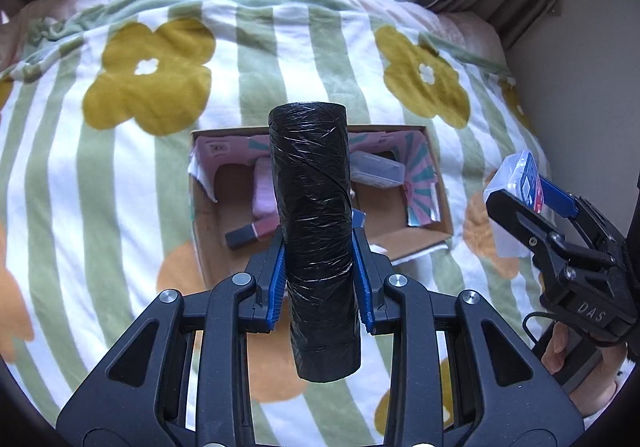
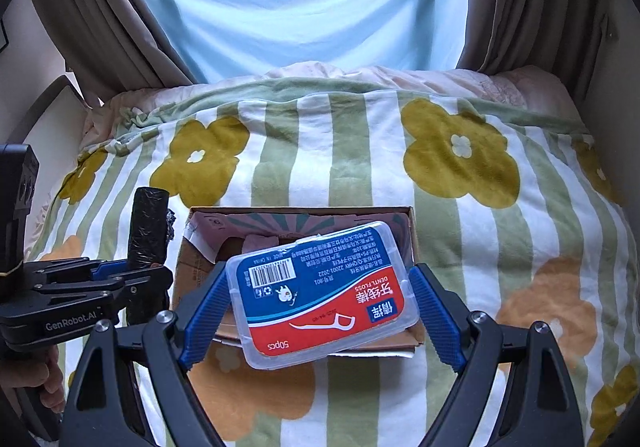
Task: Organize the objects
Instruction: 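Carry the black tube and floss card with both tools over the box, then open both tools to release the tube and floss card inside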
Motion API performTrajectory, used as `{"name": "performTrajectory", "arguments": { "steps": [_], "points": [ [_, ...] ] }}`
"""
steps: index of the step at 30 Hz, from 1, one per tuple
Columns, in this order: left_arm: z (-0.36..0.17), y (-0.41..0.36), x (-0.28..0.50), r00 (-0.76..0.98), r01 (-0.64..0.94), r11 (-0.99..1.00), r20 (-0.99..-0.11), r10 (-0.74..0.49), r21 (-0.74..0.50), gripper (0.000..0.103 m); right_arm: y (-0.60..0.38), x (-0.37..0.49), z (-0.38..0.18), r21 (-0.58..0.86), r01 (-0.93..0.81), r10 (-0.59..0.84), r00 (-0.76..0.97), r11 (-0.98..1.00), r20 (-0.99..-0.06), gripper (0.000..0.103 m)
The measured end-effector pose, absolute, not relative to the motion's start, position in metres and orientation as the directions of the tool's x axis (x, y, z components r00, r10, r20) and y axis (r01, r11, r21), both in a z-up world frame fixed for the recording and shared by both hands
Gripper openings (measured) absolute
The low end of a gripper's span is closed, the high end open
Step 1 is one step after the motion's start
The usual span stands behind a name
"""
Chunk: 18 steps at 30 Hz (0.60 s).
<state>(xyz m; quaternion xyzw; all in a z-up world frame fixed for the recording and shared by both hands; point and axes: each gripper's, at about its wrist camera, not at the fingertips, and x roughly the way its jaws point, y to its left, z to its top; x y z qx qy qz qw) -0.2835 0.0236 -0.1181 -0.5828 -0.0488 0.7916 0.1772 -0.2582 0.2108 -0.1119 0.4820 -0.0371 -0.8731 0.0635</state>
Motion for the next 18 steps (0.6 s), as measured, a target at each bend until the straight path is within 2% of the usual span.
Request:
{"name": "performTrajectory", "arguments": {
  "steps": [11,18],
  "points": [
    [-0.241,0.056,-0.347,-0.117,-0.253,-0.931,-0.947,0.298,-0.262,0.027,0.211,-0.309,-0.227,0.141,0.074,-0.159,-0.407,-0.987,-0.900,0.085],
    [-0.272,0.069,-0.352,-0.090,-0.288,-0.931,-0.962,0.258,-0.223,0.027,0.216,-0.311,-0.254,0.168,0.060,-0.178,-0.394,-0.984,-0.902,0.086]
  ]
}}
